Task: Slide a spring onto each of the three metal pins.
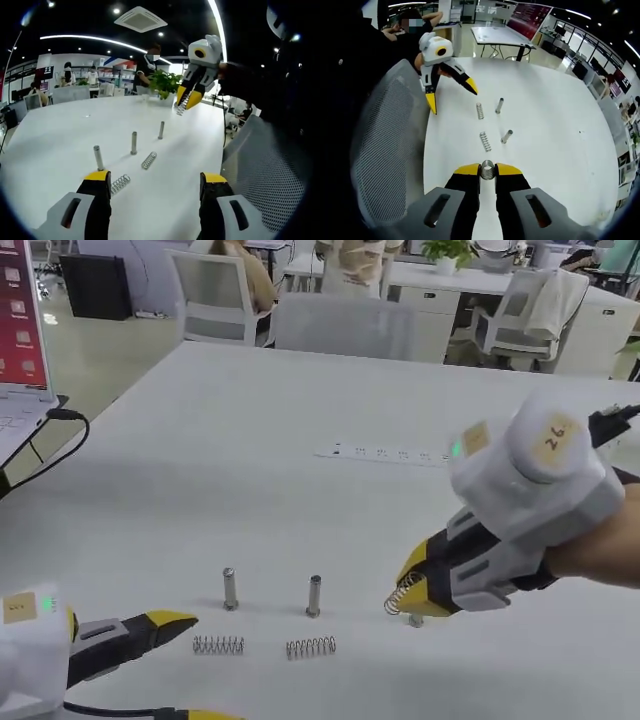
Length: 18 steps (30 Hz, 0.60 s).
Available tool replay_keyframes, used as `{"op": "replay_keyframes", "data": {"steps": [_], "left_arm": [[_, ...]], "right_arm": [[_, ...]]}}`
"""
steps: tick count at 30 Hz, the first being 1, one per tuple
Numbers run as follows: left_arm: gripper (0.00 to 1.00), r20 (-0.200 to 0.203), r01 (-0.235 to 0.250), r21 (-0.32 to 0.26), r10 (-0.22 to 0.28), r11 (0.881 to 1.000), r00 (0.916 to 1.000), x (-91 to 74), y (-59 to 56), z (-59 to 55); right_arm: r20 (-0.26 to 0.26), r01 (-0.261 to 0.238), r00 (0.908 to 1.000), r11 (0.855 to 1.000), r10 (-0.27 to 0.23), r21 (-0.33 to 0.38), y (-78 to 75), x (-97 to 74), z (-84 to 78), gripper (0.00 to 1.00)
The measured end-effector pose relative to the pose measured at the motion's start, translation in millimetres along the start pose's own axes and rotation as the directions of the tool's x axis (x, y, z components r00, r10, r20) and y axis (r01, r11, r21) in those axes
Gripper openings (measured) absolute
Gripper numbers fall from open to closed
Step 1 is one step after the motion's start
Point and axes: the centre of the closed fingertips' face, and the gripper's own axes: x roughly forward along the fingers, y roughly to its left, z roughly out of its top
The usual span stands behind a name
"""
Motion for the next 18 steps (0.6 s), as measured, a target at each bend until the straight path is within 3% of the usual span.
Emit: {"op": "replay_keyframes", "data": {"steps": [10, 13, 18], "left_arm": [[0.71, 0.003, -0.005, -0.005, 0.005, 1.0, 1.0, -0.1, 0.8, -0.8], [0.72, 0.001, -0.005, -0.006, 0.005, 1.0, 1.0, -0.3, 0.3, -2.0], [0.72, 0.003, -0.001, -0.007, 0.001, 1.0, 1.0, 0.2, -2.2, -2.2]], "right_arm": [[-0.067, 0.045, 0.9968, 0.999, -0.045, -0.006, -27.8, -10.6, -10.6, 0.09], [-0.076, 0.04, 0.9963, 0.999, -0.039, 0.004, -33.5, -10.7, -13.1, 0.09], [-0.137, 0.038, 0.9899, 0.999, -0.037, 0.0, -41.5, -7.6, -26.5, 0.09]]}}
